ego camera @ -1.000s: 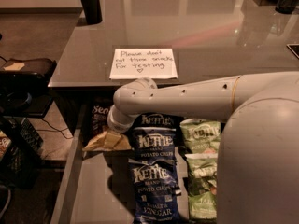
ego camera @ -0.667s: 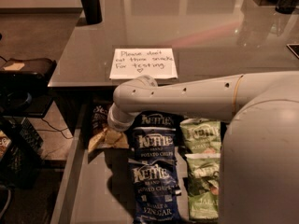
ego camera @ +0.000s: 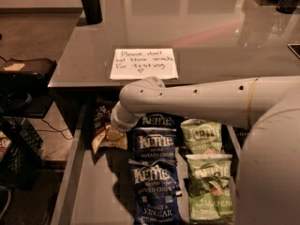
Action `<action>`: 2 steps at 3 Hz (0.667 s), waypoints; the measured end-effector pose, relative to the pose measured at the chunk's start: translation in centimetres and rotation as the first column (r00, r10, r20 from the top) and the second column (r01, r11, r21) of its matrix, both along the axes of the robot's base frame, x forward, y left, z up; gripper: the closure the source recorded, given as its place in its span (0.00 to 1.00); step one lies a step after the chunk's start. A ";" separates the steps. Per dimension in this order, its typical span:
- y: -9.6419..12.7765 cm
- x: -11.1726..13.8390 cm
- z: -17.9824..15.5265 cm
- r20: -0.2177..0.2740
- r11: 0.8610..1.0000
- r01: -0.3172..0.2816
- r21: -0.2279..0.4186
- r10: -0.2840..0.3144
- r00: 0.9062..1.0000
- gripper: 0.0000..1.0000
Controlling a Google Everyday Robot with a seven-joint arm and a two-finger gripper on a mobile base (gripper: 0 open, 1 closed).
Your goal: Pick brown chip bag from top drawer and place on counter
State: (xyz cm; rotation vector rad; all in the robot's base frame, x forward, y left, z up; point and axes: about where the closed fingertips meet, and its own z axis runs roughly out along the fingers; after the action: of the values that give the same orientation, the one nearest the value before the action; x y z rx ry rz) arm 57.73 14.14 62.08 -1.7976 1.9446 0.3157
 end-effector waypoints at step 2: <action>-0.2 -0.4 4.4 0.008 0.995 0.020 0.099 -0.021 1.000 1.00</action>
Offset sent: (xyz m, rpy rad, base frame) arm -0.0058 -0.0039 0.0748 0.1511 -0.0186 -0.0235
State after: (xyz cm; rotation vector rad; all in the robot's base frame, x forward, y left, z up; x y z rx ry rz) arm 57.28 13.93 66.44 -1.7124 1.9058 0.3889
